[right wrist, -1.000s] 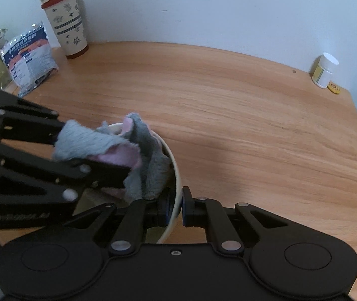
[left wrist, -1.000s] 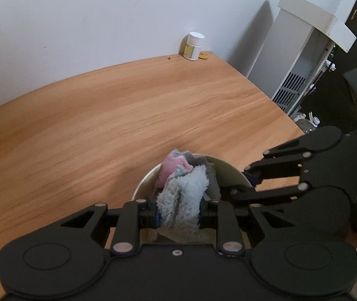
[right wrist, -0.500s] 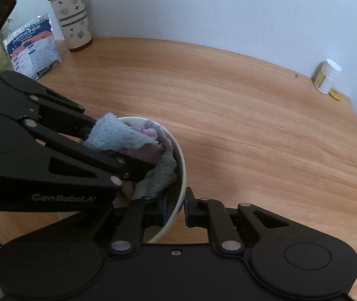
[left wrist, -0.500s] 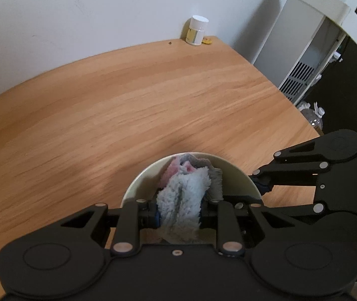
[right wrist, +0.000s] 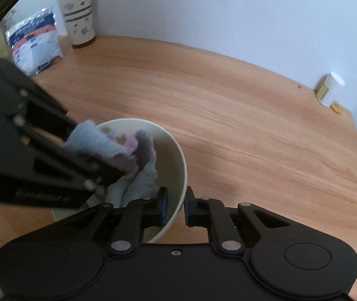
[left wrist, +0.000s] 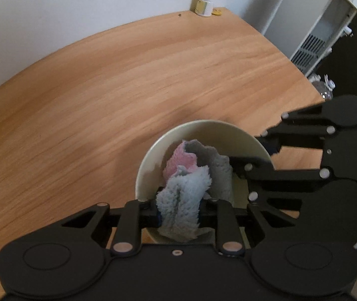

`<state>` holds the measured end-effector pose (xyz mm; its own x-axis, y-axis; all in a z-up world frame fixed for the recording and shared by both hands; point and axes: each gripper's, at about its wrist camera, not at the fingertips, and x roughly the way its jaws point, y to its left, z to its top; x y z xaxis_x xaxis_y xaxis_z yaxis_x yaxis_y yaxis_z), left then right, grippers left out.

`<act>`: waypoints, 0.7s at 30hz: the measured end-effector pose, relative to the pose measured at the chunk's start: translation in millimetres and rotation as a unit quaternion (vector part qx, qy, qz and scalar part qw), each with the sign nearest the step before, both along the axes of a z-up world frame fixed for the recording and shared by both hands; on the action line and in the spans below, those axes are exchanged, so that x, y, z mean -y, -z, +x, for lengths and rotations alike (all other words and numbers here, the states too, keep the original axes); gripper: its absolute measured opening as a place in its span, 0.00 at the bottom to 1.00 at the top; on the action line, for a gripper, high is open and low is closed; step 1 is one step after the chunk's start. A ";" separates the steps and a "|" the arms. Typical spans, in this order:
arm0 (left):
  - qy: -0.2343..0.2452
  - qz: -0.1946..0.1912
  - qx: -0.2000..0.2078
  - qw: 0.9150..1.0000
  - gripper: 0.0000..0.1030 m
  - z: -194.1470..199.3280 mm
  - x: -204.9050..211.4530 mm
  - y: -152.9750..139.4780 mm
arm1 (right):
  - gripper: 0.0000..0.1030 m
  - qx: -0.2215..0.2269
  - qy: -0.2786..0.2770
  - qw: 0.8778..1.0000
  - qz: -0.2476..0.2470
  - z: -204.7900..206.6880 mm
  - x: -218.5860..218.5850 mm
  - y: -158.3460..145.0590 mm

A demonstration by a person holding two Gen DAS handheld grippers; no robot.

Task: Clean bowl
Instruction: 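Wipe the cloth around inside the bowl with the left gripper while the right holds the rim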

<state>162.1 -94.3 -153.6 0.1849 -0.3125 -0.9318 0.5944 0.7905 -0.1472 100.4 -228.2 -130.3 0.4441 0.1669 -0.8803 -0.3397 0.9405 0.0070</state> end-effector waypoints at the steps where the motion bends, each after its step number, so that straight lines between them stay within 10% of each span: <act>1: 0.001 0.001 -0.002 1.000 0.20 -0.7 -1.2 -1.0 | 0.13 0.000 0.001 1.000 0.002 1.2 0.1 -0.2; 21: 0.042 0.021 0.079 0.996 0.20 -14.5 1.1 -8.0 | 0.14 -0.001 -0.046 0.999 0.000 0.2 -4.1 -2.0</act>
